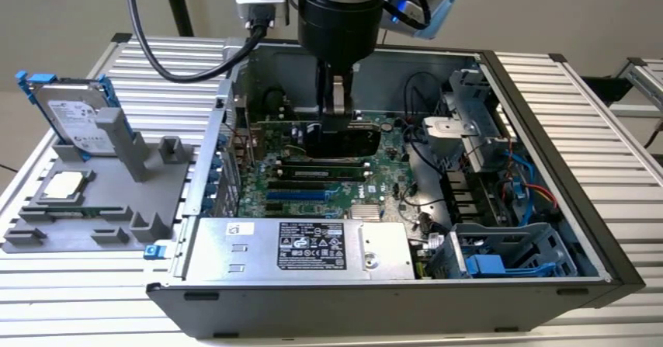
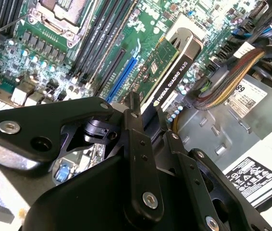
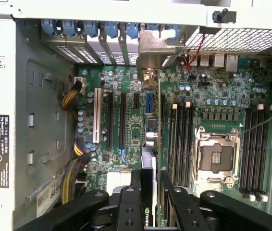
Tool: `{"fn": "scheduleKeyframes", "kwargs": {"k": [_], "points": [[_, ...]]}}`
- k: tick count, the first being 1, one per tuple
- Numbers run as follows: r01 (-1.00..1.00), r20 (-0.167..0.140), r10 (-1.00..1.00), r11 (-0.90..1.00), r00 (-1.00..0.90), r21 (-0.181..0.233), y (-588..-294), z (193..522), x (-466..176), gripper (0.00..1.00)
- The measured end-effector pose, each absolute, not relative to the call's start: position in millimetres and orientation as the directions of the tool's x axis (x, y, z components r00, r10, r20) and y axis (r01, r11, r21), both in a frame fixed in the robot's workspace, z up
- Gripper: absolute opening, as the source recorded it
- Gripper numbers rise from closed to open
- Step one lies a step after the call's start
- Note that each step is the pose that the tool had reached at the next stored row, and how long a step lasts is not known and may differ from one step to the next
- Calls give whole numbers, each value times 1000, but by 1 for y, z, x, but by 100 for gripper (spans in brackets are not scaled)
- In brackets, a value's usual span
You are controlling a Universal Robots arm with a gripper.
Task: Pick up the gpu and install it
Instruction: 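Insert the gpu into the slot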
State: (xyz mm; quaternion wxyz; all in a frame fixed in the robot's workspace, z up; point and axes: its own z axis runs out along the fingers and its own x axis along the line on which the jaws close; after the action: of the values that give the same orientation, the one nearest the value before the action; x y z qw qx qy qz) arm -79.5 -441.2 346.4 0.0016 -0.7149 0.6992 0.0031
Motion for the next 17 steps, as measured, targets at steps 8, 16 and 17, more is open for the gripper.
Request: {"fn": "scheduleKeyframes", "kwargs": {"k": [8, 16, 17], "points": [[-1000, -7, -1000, -23, 23, 2, -441, 344, -80, 0], [-1000, -7, -1000, -23, 23, 2, -441, 342, -80, 0], [-1000, -7, -1000, -23, 23, 2, -441, 341, -80, 0]]}}
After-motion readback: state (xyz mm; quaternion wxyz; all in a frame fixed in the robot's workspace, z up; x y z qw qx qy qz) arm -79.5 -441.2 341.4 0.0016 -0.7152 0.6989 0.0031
